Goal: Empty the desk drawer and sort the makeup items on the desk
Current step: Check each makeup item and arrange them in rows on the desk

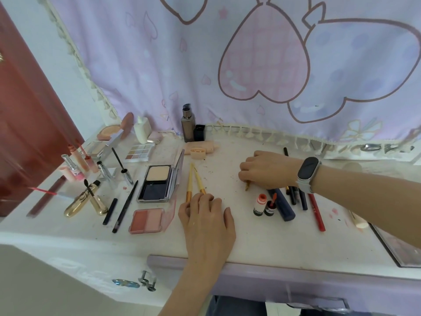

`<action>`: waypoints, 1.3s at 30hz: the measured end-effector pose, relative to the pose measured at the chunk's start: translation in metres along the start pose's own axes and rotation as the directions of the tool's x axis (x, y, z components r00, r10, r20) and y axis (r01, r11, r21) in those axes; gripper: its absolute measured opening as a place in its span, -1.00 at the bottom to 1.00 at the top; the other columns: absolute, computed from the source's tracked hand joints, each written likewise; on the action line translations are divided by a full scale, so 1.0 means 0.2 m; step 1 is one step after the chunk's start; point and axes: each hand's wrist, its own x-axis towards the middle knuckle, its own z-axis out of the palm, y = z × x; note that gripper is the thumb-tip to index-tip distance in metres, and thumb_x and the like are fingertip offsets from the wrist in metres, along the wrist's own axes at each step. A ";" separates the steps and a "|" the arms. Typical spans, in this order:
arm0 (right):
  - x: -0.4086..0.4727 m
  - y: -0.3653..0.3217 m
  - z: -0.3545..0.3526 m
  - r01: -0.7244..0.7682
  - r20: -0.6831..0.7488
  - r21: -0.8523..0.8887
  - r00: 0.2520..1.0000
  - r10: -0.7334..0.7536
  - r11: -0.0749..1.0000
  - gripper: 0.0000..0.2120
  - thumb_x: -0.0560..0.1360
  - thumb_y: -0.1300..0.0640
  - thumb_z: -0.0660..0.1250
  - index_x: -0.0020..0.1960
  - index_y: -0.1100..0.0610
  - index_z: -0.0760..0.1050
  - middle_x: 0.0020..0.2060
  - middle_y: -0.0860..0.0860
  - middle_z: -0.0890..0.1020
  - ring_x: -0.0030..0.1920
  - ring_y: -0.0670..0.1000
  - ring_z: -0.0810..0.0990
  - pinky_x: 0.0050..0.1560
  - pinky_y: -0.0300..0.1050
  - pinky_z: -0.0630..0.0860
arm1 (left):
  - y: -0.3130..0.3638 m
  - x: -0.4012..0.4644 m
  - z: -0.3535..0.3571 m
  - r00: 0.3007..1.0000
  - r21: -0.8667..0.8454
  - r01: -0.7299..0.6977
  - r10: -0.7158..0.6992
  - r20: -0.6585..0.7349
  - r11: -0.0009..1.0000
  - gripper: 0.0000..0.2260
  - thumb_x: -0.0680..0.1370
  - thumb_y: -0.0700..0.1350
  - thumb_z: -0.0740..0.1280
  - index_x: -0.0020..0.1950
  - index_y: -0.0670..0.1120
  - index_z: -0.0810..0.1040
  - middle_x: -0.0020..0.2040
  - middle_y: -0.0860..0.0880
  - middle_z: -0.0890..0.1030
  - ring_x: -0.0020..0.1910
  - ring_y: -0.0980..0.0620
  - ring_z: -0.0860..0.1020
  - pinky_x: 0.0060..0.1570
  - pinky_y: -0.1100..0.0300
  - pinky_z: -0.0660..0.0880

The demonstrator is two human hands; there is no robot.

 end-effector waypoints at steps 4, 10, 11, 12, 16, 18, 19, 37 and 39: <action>0.02 -0.04 -0.03 0.028 -0.016 0.072 0.999 -0.027 0.997 -0.68 0.56 0.29 0.08 0.27 0.07 0.30 0.16 0.03 0.42 0.04 0.06 0.45 -0.22 -0.06 0.38 | 0.00 0.00 0.00 0.999 -0.006 0.011 -0.011 -0.044 1.000 -0.79 0.43 -0.08 0.17 -0.16 -0.09 0.59 -0.07 -0.06 0.59 0.05 -0.10 0.54 0.12 0.06 0.21; -0.02 -0.01 -0.01 -0.088 -0.244 0.463 0.944 0.222 0.882 -0.64 0.57 0.25 0.03 0.31 0.05 0.38 0.18 -0.02 0.49 0.12 0.02 0.49 0.08 -0.04 0.46 | 0.00 0.00 0.02 0.998 -0.044 -0.050 0.048 -0.047 0.998 -0.80 0.42 -0.13 0.19 -0.04 -0.09 0.54 0.04 -0.05 0.59 0.12 -0.09 0.53 0.17 -0.01 0.23; -0.03 0.01 0.00 -0.132 -0.213 0.448 0.945 0.249 0.884 -0.63 0.57 0.25 0.02 0.33 0.06 0.36 0.17 -0.01 0.50 0.15 0.01 0.47 0.12 -0.07 0.43 | 0.00 0.00 0.02 0.998 -0.040 -0.057 0.056 -0.027 0.998 -0.77 0.43 -0.12 0.17 0.00 -0.08 0.53 0.07 -0.05 0.59 0.15 -0.09 0.52 0.18 -0.04 0.24; -0.04 0.02 0.01 -0.176 -0.152 0.405 0.955 0.256 0.897 -0.61 0.57 0.24 0.02 0.37 0.05 0.32 0.17 -0.01 0.51 0.17 0.01 0.44 0.16 -0.09 0.39 | 0.00 0.01 0.02 0.998 -0.031 -0.063 0.063 -0.004 0.998 -0.74 0.43 -0.09 0.15 0.05 -0.07 0.53 0.10 -0.05 0.58 0.17 -0.09 0.51 0.19 -0.07 0.23; 0.01 0.01 0.04 -0.267 0.035 0.227 0.963 0.266 0.937 -0.46 0.52 0.26 0.05 0.48 0.05 0.07 0.24 0.03 0.44 0.21 0.07 0.36 0.14 -0.06 0.31 | 0.00 0.01 0.02 0.995 0.016 -0.072 0.070 0.069 0.997 -0.66 0.44 -0.03 0.12 0.10 -0.08 0.55 0.16 -0.07 0.58 0.21 -0.09 0.51 0.21 -0.13 0.19; 0.05 0.00 0.05 -0.289 0.055 0.220 0.957 0.284 0.932 -0.38 0.51 0.27 0.07 0.50 0.05 -0.06 0.25 0.06 0.37 0.20 0.08 0.34 0.12 -0.04 0.29 | 0.00 0.01 0.02 0.995 0.023 -0.066 0.064 0.079 0.998 -0.66 0.45 -0.02 0.12 0.08 -0.09 0.57 0.14 -0.08 0.59 0.20 -0.10 0.51 0.22 -0.13 0.19; 0.07 -0.01 0.05 -0.296 0.058 0.229 0.955 0.290 0.927 -0.37 0.51 0.26 0.07 0.51 0.04 -0.10 0.25 0.07 0.35 0.19 0.09 0.33 0.11 -0.03 0.29 | 0.00 0.01 0.02 0.995 0.024 -0.062 0.060 0.077 0.998 -0.67 0.44 -0.02 0.12 0.06 -0.08 0.57 0.13 -0.08 0.59 0.19 -0.10 0.52 0.21 -0.13 0.19; 0.12 -0.02 -0.12 -0.108 0.063 0.853 0.993 0.104 0.511 -0.59 0.59 0.28 0.01 0.40 0.07 0.30 0.16 -0.06 0.53 0.07 -0.11 0.47 0.13 -0.30 0.32 | 0.00 0.01 0.01 0.990 0.018 -0.118 0.116 0.081 0.993 -0.68 0.49 -0.01 0.12 0.07 -0.05 0.60 0.18 0.00 0.59 0.27 -0.11 0.45 0.22 -0.15 0.18; 0.07 0.04 -0.11 -0.150 0.026 0.870 0.965 0.261 0.469 -0.64 0.60 0.25 0.02 0.33 0.08 0.39 0.08 -0.04 0.57 -0.01 -0.11 0.50 0.12 -0.27 0.38 | 0.00 0.01 0.00 0.992 0.047 -0.096 0.092 0.085 0.994 -0.68 0.48 0.01 0.13 0.00 -0.08 0.63 0.09 0.00 0.63 0.23 -0.11 0.49 0.22 -0.13 0.17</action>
